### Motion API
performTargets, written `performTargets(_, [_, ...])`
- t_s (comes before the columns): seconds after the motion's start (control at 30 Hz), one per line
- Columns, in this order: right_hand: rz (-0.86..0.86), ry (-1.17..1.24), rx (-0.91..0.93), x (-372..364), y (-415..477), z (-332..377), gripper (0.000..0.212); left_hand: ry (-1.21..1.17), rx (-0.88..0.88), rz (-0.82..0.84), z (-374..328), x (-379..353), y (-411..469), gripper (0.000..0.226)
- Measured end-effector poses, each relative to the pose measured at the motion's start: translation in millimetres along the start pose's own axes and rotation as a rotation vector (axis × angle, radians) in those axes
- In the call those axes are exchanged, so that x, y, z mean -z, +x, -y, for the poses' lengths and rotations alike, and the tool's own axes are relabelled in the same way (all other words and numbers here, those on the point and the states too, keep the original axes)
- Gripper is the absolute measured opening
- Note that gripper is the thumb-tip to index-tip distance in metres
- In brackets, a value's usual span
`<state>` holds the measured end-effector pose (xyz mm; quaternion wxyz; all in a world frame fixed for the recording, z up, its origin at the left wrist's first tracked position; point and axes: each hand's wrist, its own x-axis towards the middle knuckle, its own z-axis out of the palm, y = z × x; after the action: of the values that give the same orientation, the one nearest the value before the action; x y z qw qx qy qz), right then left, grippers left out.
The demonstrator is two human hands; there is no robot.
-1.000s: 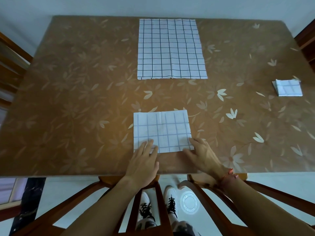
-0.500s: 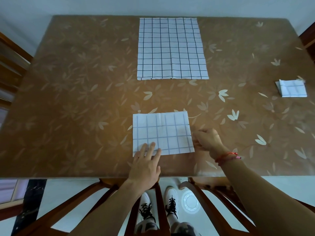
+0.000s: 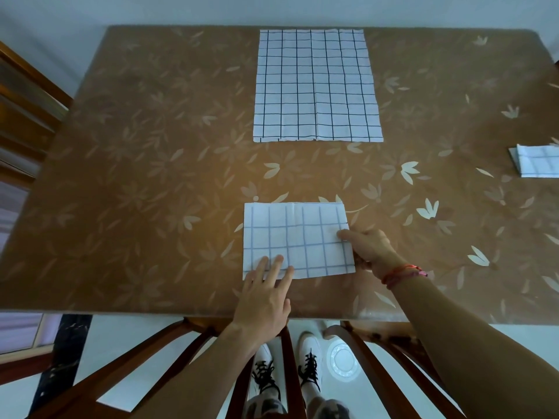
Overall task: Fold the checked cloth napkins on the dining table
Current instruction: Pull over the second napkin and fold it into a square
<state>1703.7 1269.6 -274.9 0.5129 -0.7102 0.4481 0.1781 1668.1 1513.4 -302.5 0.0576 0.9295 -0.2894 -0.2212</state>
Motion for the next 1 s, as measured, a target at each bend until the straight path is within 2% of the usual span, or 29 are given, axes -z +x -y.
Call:
performTargets(0.13, [-0.039,-0.047,0.083,-0.9,6.4,1.0,0.020,0.004,-0.002,-0.008,0.4,-0.7,-0.4,0.061])
performTargets(0.3, [-0.030,0.071,0.083,-1.3,11.4,2.1,0.019,-0.004,-0.005,-0.019,1.0,0.6,-1.0,0.059])
performTargets(0.53, [-0.015,0.075,0.079,1.3,6.5,-3.1,0.013,-0.021,-0.025,-0.064,3.7,2.2,-1.1,0.057])
performTargets(0.67, [-0.045,0.255,0.017,1.6,-6.0,-17.1,0.012,-0.003,-0.012,-0.125,-1.2,4.3,2.2,0.065])
performTargets(0.87, [0.071,0.570,-0.095,-11.1,-40.2,-32.2,0.008,-0.047,0.002,-0.169,-24.3,2.8,9.2,0.071])
performTargets(1.0, [0.139,0.628,-0.117,-14.9,-55.4,-40.3,0.005,-0.058,0.051,-0.149,-36.9,6.0,10.3,0.069])
